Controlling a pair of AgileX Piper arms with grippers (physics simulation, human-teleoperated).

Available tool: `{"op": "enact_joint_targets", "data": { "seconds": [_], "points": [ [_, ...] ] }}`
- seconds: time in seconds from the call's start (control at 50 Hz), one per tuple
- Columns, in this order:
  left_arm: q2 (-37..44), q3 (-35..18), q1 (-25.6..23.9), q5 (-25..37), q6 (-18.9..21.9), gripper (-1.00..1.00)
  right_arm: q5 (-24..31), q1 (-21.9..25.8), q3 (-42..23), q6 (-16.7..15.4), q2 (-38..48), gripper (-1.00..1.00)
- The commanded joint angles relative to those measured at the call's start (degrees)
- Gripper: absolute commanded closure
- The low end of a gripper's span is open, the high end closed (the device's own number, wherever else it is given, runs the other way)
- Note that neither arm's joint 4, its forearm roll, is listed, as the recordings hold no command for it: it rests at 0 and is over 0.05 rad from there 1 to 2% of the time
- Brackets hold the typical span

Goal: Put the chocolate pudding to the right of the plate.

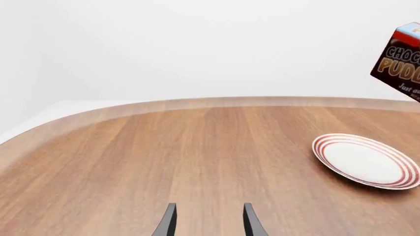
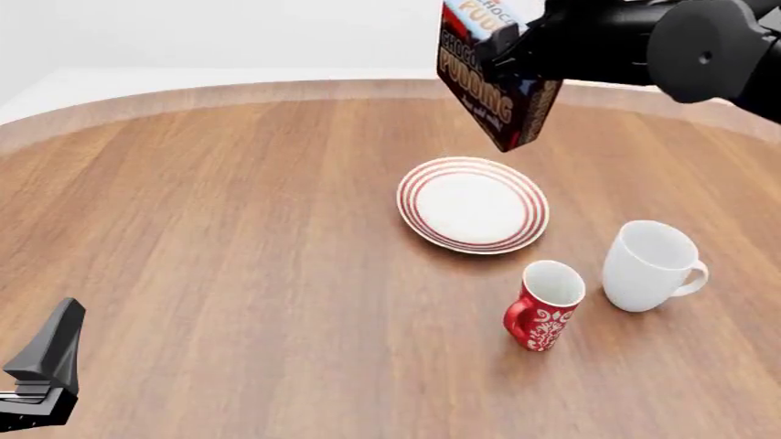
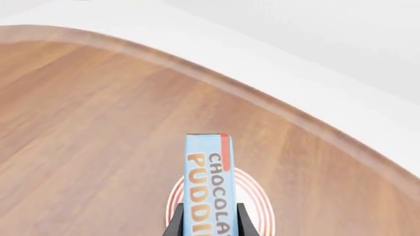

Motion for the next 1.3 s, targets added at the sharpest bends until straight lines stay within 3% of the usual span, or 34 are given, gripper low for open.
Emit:
{"op": "enact_joint_targets", "data": {
  "seconds": [0.02, 0.46, 0.6, 0.66, 0.88, 0.94, 1.3],
  "points": [
    [0.0, 0.0, 0.0, 0.0, 0.0, -1.0, -0.5, -3.3, -0.6, 1.9, 0.9, 1.0],
    [0.0, 0.0, 0.0, 0.0, 0.0, -1.0, -2.5, -9.6, -0.2, 3.1, 4.4, 1.0],
    [0.0, 0.0, 0.0, 0.0, 0.0, -1.0, -3.4, -10.9, 0.2, 2.6, 5.2, 1.0],
    [0.0, 0.0, 0.0, 0.0, 0.0, -1.0, -4.4, -12.7, 0.8, 0.8, 5.9, 1.0],
    [0.0, 0.0, 0.0, 0.0, 0.0, -1.0, -6.4, -15.4, 1.2, 1.4, 8.8, 1.0],
    [0.0, 0.0, 0.0, 0.0, 0.0, -1.0, -7.8, -17.3, 2.4, -0.9, 9.3, 1.0],
    [0.0, 0.0, 0.0, 0.0, 0.0, -1.0, -9.9, -20.9, 4.1, -2.1, 10.5, 1.0]
  ]
}}
